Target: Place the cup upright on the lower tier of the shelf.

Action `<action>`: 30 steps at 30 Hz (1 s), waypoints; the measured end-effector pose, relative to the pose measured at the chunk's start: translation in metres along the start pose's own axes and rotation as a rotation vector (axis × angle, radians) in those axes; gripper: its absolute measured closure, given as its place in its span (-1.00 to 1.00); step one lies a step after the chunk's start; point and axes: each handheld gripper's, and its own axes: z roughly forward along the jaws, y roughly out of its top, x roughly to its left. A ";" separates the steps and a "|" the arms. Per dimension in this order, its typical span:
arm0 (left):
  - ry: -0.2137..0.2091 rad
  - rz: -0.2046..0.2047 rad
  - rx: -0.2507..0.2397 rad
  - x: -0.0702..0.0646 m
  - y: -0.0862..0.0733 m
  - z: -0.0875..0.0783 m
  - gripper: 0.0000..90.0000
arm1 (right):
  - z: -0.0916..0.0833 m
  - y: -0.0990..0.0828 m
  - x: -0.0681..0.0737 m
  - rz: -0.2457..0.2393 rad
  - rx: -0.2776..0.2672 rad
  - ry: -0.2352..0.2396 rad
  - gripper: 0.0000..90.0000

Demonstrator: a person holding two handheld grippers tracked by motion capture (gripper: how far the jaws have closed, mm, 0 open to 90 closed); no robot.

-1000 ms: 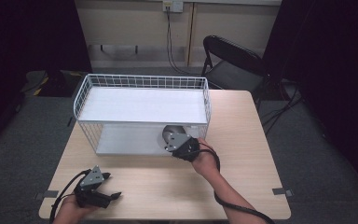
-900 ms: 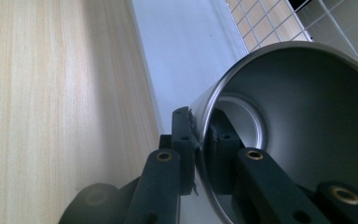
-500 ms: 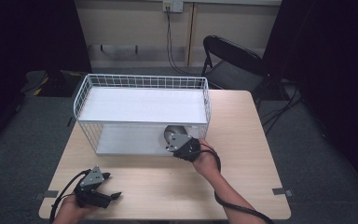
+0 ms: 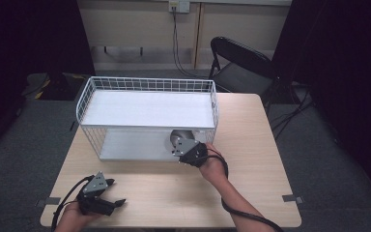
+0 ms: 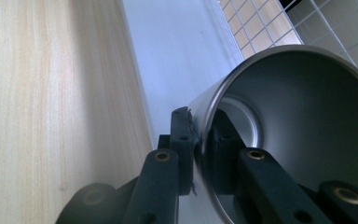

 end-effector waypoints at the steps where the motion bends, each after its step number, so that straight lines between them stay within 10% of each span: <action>1: 0.000 0.000 0.000 0.000 0.000 0.000 -0.71 | 0.000 0.000 0.000 0.004 0.000 -0.002 0.82; 30: -0.001 0.000 0.000 0.000 0.000 0.000 -0.71 | -0.010 0.005 -0.005 0.067 -0.061 -0.135 0.01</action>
